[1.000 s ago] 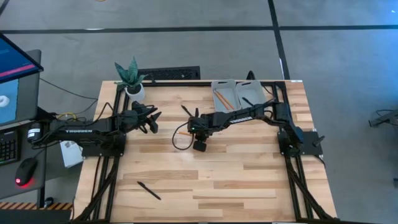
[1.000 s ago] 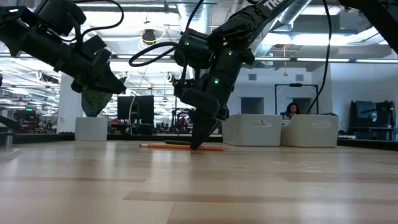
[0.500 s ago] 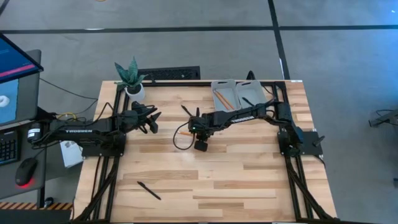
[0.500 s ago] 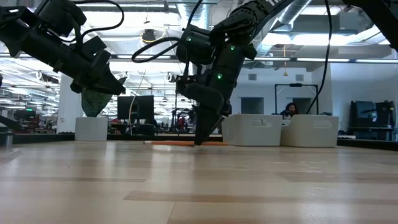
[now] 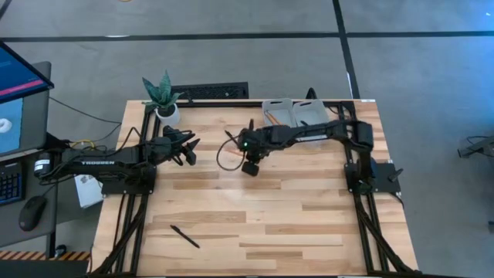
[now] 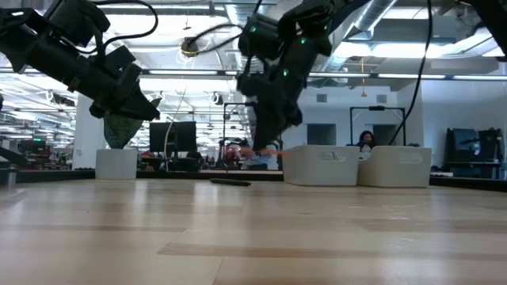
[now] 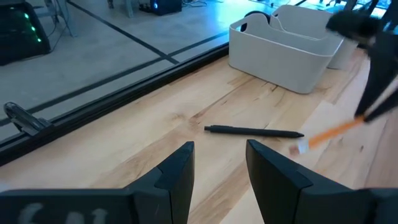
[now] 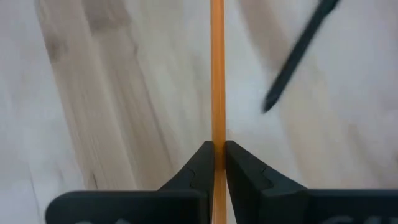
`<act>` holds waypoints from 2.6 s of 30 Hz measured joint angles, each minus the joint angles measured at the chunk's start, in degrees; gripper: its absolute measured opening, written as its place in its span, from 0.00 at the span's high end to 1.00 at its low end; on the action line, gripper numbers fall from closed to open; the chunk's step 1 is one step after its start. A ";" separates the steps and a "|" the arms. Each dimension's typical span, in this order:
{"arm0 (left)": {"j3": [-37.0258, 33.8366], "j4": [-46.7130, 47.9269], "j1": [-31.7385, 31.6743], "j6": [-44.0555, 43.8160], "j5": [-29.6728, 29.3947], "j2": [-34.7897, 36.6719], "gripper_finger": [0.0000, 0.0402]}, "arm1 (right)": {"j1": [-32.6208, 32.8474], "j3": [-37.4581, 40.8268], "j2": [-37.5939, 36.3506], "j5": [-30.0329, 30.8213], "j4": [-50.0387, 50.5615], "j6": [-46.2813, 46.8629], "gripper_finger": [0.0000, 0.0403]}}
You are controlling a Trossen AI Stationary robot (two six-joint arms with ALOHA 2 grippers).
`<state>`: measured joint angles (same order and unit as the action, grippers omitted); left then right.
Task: Sort pens & pencils
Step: Put the yellow pencil into the left gray bin
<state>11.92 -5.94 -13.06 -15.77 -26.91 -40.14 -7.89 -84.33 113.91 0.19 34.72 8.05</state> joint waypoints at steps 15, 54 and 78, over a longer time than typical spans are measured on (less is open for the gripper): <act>0.00 0.02 -0.01 -0.57 -0.50 0.00 0.66 | -8.50 -0.02 -12.20 2.91 -0.28 2.18 0.86; 0.00 0.04 0.00 -0.55 -0.77 0.00 0.66 | -22.91 10.47 -15.22 6.51 9.34 8.56 0.86; 0.00 0.04 0.00 -1.36 -2.14 0.00 0.66 | -23.03 18.36 -15.17 6.51 0.97 8.58 0.86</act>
<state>11.92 -5.89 -13.06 -17.12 -29.05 -40.14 -30.92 -65.97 98.74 6.70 35.69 16.62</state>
